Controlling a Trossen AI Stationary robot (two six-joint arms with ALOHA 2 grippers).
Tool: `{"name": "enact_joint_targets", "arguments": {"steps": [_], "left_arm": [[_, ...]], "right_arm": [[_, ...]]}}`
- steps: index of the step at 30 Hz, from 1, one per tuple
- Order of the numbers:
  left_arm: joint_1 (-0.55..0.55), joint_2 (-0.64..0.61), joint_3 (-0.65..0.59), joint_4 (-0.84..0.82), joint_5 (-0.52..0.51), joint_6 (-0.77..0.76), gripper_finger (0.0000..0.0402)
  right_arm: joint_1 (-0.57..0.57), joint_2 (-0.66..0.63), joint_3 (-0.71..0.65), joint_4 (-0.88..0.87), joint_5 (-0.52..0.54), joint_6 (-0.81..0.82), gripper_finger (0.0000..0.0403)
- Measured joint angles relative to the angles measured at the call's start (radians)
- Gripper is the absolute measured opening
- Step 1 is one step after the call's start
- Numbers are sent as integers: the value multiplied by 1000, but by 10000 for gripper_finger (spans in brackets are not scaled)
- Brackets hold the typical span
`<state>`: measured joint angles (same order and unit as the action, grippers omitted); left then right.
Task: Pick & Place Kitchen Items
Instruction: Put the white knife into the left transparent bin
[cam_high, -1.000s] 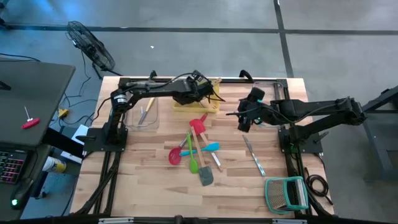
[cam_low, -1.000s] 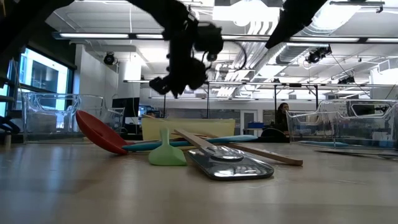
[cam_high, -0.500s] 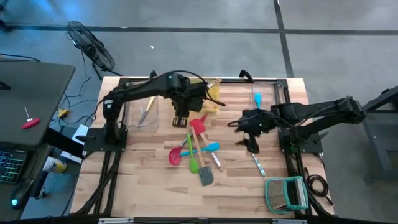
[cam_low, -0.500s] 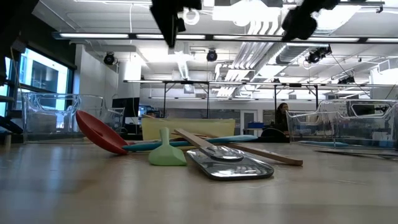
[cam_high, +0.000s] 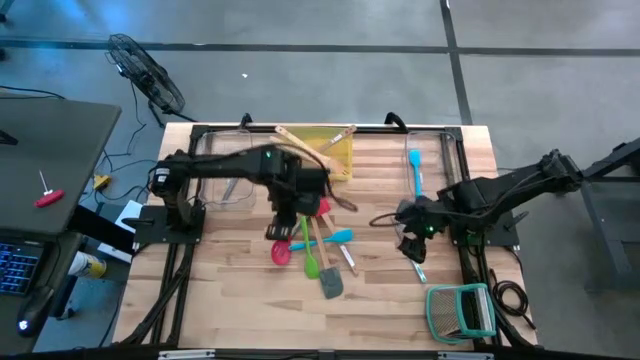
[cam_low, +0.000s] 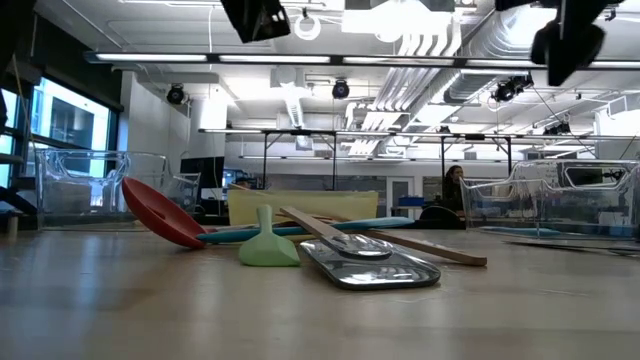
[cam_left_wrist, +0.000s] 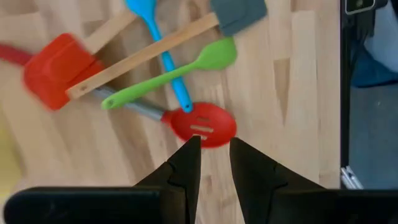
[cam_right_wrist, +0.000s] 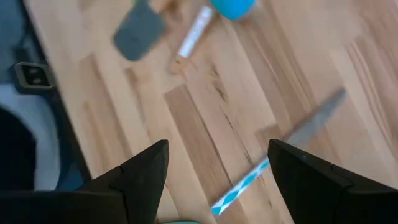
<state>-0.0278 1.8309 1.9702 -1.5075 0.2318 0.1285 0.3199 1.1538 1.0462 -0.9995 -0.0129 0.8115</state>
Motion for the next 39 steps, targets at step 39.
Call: {"name": "enact_joint_targets", "arguments": {"steps": [39], "left_arm": [[-238, 2, -477, 697, 151, 76, 83]], "right_arm": [[256, 466, -51, -75, -50, 310, 268]]}}
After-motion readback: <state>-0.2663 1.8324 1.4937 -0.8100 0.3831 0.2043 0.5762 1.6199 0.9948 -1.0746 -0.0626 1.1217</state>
